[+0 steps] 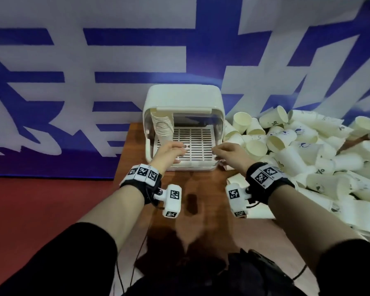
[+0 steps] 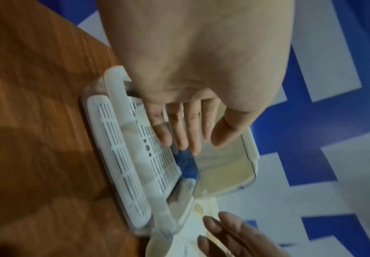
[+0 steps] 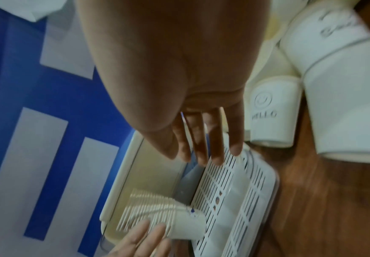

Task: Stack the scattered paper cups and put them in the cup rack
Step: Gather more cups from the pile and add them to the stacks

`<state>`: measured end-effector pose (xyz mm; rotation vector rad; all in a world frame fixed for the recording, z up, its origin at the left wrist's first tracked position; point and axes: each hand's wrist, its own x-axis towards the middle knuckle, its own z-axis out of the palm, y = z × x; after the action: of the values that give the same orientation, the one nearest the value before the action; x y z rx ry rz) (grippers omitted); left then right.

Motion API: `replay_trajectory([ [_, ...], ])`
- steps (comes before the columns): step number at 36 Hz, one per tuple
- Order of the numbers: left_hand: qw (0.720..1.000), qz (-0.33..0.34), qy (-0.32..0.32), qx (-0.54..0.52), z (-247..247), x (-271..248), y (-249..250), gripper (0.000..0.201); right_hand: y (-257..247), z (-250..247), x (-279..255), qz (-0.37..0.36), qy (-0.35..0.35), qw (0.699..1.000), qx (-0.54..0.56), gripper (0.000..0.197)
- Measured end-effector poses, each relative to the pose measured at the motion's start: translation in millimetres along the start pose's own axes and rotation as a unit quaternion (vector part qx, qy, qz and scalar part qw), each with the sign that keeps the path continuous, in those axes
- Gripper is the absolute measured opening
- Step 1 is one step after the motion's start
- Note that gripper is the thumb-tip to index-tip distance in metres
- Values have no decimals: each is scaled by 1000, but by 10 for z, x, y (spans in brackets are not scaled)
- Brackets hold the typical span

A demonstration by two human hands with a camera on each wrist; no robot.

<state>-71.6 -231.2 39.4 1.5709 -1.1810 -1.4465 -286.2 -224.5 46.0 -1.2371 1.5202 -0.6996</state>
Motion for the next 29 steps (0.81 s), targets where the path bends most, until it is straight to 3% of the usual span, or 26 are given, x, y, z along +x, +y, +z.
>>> replay_trajectory([
  [6,997,15,-54,58,526,-180,42,23,226,-422,-351,46,-16,999,-24,18],
  [12,986,22,-110,125,1030,-259,-15,26,488,-828,-624,97,-28,988,-117,12],
  [16,975,36,-132,174,1317,-288,-62,35,632,-1062,-786,105,-66,964,-236,11],
  [20,960,41,-141,237,1505,-281,-144,44,741,-1160,-889,101,-115,940,-306,29],
  [24,940,55,-131,309,1628,-243,-252,52,850,-1192,-926,60,-92,912,-395,38],
  [29,918,70,-114,373,1776,-207,-344,66,1013,-1250,-878,102,-58,937,-329,37],
])
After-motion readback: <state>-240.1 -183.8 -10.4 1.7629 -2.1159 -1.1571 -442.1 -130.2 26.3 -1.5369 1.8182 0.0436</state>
